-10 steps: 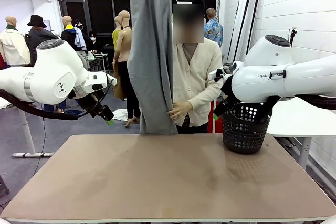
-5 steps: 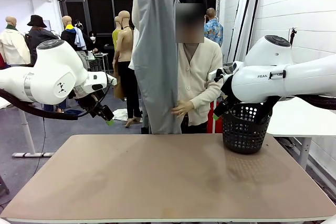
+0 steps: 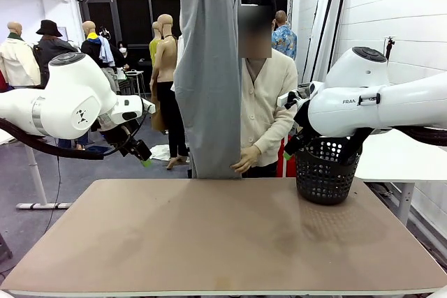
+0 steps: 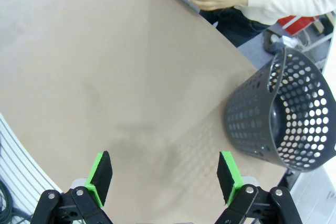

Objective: Fold the training pants.
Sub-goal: Grab both ends of the Training pants handed by a person.

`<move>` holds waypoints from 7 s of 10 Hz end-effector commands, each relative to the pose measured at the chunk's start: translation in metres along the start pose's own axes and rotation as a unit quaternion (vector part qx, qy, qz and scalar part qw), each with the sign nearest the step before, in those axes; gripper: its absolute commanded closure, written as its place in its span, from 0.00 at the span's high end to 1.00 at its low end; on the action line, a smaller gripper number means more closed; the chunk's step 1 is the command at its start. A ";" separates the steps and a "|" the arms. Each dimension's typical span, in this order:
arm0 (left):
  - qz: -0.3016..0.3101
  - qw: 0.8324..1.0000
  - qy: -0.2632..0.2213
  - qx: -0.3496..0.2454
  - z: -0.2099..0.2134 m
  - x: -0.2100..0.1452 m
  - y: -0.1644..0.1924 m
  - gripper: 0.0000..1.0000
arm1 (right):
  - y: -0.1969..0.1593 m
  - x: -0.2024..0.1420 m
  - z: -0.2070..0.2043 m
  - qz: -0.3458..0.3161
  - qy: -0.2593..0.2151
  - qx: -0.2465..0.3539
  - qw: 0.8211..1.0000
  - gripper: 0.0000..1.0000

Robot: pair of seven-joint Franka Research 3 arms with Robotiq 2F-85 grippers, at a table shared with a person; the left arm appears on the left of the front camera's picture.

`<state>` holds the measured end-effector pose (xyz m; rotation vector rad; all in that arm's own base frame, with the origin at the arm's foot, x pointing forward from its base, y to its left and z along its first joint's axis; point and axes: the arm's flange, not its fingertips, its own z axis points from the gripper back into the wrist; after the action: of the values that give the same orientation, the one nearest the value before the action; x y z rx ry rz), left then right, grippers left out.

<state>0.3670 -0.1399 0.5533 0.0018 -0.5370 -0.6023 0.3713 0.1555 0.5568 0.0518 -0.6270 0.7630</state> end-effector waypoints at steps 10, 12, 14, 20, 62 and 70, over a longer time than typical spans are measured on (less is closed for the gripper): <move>-0.001 1.000 0.001 -0.001 0.002 0.001 0.001 1.00 | -0.001 0.000 -0.001 -0.001 0.001 0.001 1.000 1.00; -0.001 1.000 0.001 -0.001 0.002 0.001 0.001 1.00 | -0.001 0.000 -0.001 -0.001 0.001 0.001 1.000 1.00; -0.001 1.000 0.001 -0.001 0.002 0.001 0.001 1.00 | -0.001 0.000 -0.001 -0.001 0.001 0.001 1.000 1.00; -0.001 1.000 0.001 -0.001 0.002 0.001 0.001 1.00 | -0.001 0.000 -0.001 -0.001 0.001 0.001 1.000 1.00; -0.099 0.994 -0.031 -0.025 -0.011 0.006 0.009 1.00 | -0.010 -0.004 -0.013 0.079 -0.021 0.021 0.996 1.00; -0.313 0.945 -0.060 -0.076 -0.027 0.009 0.024 1.00 | -0.023 -0.010 -0.046 0.247 -0.121 0.071 0.959 1.00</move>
<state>0.3925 -0.1343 0.5378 0.0239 -0.5757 -1.2137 0.3958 0.1471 0.5300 0.1004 -0.7978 1.2744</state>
